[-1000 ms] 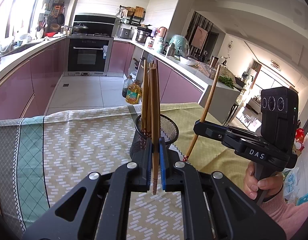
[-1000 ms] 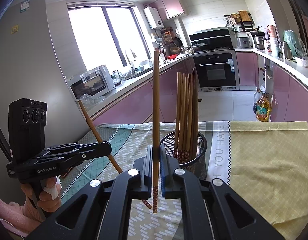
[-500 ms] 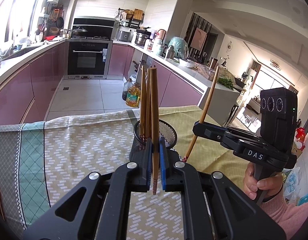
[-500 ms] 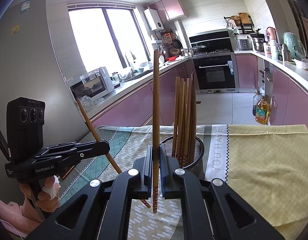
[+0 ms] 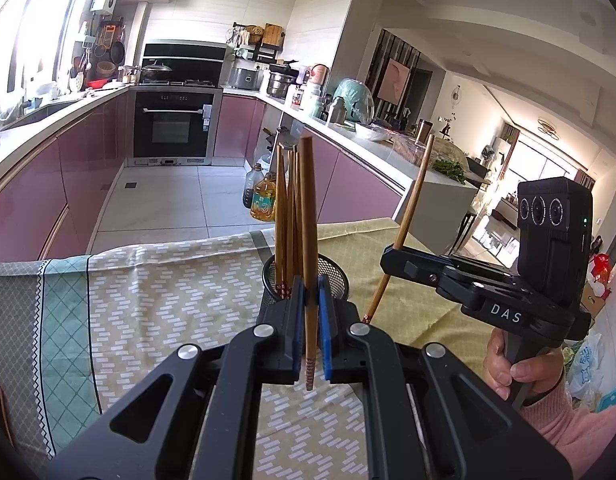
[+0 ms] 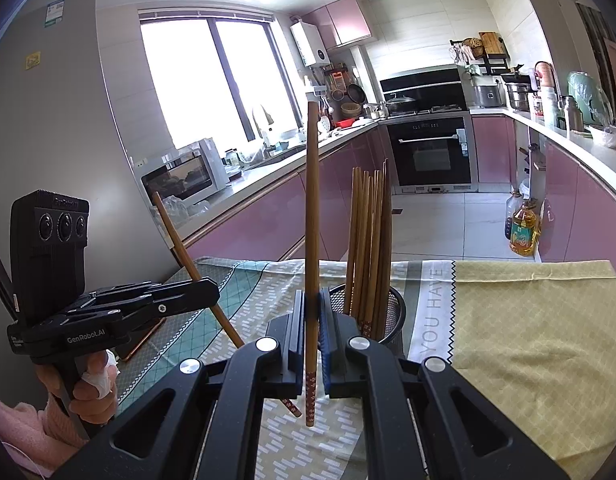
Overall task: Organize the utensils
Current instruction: 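Carry the upright chopstick in the left tool over the mesh cup rim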
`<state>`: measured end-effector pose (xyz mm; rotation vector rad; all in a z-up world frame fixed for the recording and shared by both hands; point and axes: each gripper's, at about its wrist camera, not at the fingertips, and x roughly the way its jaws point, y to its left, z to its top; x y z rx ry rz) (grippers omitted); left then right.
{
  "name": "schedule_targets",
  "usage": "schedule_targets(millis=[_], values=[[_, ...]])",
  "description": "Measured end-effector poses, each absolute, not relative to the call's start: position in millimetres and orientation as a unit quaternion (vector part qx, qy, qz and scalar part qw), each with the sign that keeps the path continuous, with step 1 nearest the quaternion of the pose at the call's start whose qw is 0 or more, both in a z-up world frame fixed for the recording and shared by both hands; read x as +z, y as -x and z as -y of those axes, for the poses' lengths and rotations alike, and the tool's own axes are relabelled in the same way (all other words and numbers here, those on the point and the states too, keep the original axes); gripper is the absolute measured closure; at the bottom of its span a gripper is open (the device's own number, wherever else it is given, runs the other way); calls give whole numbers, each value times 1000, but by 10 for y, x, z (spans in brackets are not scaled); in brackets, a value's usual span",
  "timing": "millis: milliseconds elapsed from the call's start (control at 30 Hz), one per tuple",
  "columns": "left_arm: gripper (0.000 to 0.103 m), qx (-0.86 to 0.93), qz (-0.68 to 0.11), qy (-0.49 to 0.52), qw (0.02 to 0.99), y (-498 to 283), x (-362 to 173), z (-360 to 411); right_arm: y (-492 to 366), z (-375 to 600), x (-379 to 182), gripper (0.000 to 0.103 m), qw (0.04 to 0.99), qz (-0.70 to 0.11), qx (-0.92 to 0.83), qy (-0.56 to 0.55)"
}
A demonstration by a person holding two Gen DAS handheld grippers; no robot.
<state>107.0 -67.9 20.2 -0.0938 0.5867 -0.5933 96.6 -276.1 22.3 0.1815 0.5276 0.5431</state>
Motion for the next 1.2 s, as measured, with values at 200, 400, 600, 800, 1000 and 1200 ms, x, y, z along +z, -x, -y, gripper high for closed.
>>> schedule_targets(millis=[200,400,600,800,1000,1200], values=[[95,-288,-278,43,915,-1084,253,702,-978,2766,269,97,926,-253,265,-86],[95,-289,-273,42,917,-1092,295,728,-995,2774,300,97,927,-249,267,-87],[95,-292,-268,41,917,-1092,331,728,-1010,2783,326,97,928,-245,267,-87],[95,-295,-261,42,918,-1090,387,731,-1007,2797,387,97,930,-239,267,-87],[95,-298,-250,42,920,-1086,458,736,-1033,2799,461,97,932,-230,267,-87],[95,-301,-243,42,921,-1074,512,750,-1070,2799,528,97,934,-223,268,-84]])
